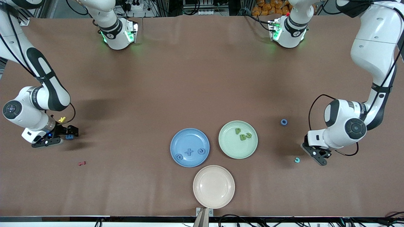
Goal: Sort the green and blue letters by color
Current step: 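Grasp the green Z with the left gripper while the right gripper grasps E, then place the Z on the green plate while the right gripper places E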
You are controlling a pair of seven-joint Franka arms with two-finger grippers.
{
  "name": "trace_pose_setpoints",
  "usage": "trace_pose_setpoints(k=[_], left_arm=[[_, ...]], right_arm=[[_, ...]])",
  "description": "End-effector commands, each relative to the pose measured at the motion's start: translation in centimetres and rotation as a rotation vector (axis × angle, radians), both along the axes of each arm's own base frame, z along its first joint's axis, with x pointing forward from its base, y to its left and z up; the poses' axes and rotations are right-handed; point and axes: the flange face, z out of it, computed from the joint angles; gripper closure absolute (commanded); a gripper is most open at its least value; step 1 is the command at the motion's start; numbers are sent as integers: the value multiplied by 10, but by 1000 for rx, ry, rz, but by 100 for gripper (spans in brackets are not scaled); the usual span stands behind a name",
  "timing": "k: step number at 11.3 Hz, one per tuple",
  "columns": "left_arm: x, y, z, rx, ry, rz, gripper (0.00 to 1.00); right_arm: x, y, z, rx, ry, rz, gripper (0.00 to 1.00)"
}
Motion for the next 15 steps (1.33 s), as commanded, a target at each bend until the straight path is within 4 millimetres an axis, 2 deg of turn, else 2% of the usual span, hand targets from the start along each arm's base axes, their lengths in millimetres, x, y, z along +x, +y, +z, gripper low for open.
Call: trace_pose_setpoints(k=[1, 2, 3, 4, 9, 11, 13, 14, 15], left_arm=[[-11, -74, 32, -7, 21, 163, 100], [-17, -101, 34, -31, 42, 235, 100], [-23, -124, 38, -33, 54, 286, 100], [-27, -146, 42, -44, 57, 333, 100], [-57, -250, 45, -114, 107, 520, 100], [-63, -270, 43, -118, 116, 592, 100], [-62, -280, 44, -130, 118, 633, 100], [-62, -284, 43, -134, 120, 638, 94], [-61, -283, 42, -132, 118, 639, 1]], right_arm=[[2, 1, -4, 3, -3, -1, 0], [2, 1, -5, 5, -2, -2, 1], [2, 0, -5, 6, -2, -8, 25], [0, -2, -6, 7, 1, -11, 99], [2, -2, -5, 5, 1, -9, 100], [12, 3, 8, 1, -21, -6, 100], [30, 36, 21, 19, -22, -27, 100], [42, 60, 33, 33, -31, -56, 100], [55, 83, 47, 43, -33, -89, 100]])
